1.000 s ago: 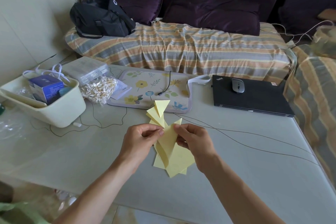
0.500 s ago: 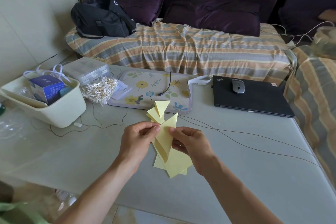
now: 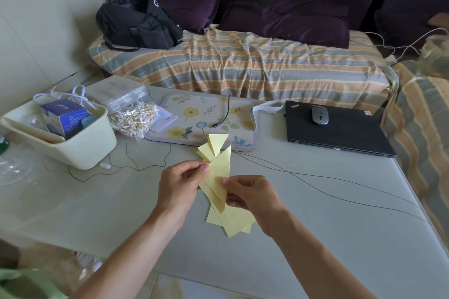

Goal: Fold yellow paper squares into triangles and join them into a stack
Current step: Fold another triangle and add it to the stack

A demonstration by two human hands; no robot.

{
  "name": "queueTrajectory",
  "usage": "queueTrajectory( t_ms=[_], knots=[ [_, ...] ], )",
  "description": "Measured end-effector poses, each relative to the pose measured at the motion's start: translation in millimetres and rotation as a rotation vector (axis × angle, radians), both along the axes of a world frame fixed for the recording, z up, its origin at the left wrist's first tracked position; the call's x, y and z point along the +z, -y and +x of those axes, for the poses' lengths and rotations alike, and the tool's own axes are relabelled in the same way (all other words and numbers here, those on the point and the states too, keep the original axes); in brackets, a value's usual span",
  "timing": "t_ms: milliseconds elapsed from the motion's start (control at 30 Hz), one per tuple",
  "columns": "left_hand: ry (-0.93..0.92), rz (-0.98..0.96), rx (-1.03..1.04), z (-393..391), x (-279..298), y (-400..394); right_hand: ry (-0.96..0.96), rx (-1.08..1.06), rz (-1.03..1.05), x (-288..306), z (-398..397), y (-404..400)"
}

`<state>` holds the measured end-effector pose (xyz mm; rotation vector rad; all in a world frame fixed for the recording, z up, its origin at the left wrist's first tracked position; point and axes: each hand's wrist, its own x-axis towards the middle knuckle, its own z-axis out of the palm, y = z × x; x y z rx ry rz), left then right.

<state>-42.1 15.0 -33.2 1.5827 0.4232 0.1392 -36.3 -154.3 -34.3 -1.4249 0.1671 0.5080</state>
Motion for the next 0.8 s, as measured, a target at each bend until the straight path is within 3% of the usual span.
queueTrajectory(
  t_ms=[800],
  knots=[
    [-0.004, -0.027, 0.137, 2.2, 2.1, -1.9, 0.029, 0.207, -0.132, 0.6, 0.3, 3.3]
  ],
)
